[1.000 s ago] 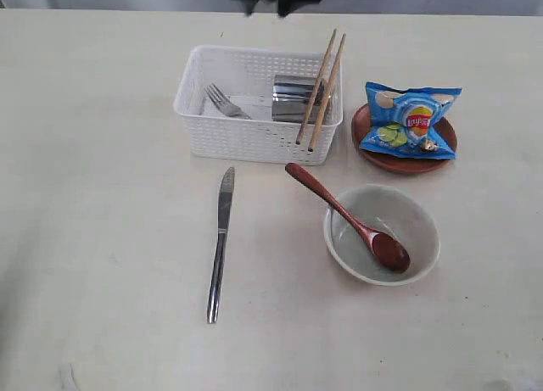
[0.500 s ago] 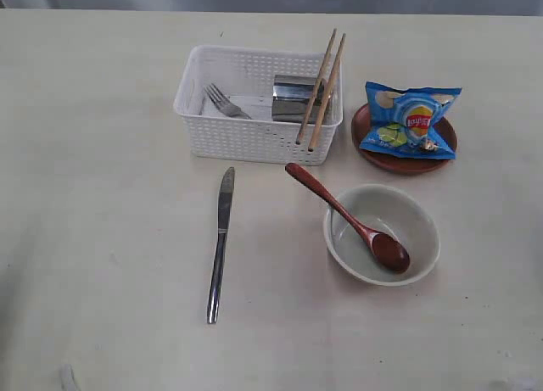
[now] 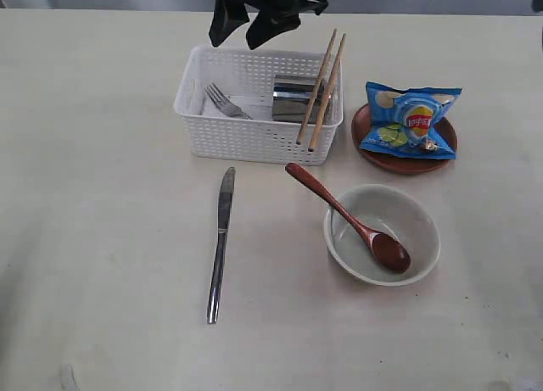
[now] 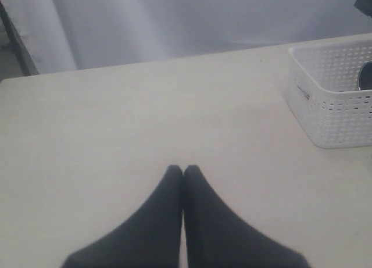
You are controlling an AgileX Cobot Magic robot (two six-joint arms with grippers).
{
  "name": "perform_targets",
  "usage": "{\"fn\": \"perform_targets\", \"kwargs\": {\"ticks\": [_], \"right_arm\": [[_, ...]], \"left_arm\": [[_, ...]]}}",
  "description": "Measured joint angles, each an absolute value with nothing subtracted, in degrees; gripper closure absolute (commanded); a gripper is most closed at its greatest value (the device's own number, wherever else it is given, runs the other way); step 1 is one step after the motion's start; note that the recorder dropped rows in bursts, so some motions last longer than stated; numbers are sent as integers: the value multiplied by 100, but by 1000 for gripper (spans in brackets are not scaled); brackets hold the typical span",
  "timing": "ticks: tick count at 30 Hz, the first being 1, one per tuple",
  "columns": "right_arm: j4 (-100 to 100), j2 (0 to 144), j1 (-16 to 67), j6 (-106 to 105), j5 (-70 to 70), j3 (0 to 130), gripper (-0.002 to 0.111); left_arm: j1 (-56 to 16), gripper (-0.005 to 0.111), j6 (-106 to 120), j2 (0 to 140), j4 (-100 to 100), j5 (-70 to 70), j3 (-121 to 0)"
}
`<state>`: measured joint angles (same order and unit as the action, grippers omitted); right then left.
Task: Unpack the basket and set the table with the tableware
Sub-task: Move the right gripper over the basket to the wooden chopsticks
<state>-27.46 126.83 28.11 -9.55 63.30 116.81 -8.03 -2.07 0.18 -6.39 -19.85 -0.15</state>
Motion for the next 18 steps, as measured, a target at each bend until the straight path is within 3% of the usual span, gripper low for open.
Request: {"fn": "perform_targets", "kwargs": {"ticks": [18], "right_arm": [[-1037, 12861, 3032, -481, 6900, 11909, 63]], "left_arm": [[-803, 107, -207, 18, -639, -1985, -15]]}}
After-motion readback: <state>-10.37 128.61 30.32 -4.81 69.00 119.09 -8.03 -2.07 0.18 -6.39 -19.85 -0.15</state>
